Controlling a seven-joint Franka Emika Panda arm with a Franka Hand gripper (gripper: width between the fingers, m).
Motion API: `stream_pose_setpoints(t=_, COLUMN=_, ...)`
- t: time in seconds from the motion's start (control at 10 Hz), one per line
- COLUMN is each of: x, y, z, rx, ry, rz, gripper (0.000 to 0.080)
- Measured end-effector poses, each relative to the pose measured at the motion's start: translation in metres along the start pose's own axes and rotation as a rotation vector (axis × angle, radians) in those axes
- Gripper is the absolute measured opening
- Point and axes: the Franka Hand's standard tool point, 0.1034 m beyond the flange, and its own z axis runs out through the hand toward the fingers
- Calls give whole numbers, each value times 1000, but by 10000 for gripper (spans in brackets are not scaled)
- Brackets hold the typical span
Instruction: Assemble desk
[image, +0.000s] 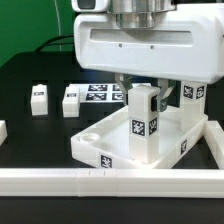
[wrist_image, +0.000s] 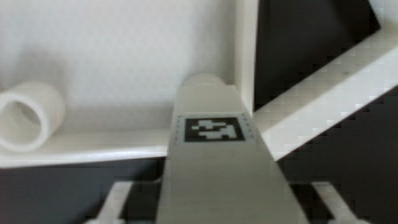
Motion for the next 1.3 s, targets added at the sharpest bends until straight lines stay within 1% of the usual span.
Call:
stream_pose_setpoints(t=0.2, x=-1, y=0, z=0, rx=-2, ry=-3, rz=135, gripper=290)
stream_pose_setpoints(t=0.3, x=-1, y=1, z=0, rx=-7, ry=-3, rz=182, gripper=294)
stream_pose_setpoints(t=0.6, x=1, y=4, z=0, rx=-20, ry=6, rz=236, gripper=298)
stream_pose_setpoints(t=0.7, x=1, y=4, z=0, rx=-18, ry=6, rz=232, gripper=298)
stream_pose_setpoints(t=0.8, x=0, y=4, z=0, rx=-18, ry=6, rz=231, gripper=467)
stream_pose_setpoints(t=0.9, x=0, y=3, z=0, rx=-17, ry=6, rz=230, gripper=585)
stream_pose_setpoints(t=1.0, x=-2, y=1, z=-7, rx=-9, ry=8, rz=208, gripper=585)
stream_pose_setpoints(t=1.1, x=-8, y=3, z=-18, rx=2, ry=6, rz=173, gripper=638)
stream_pose_setpoints(t=1.3, x=-22, y=19, z=-31, rx=3, ry=-9, rz=112, gripper=647)
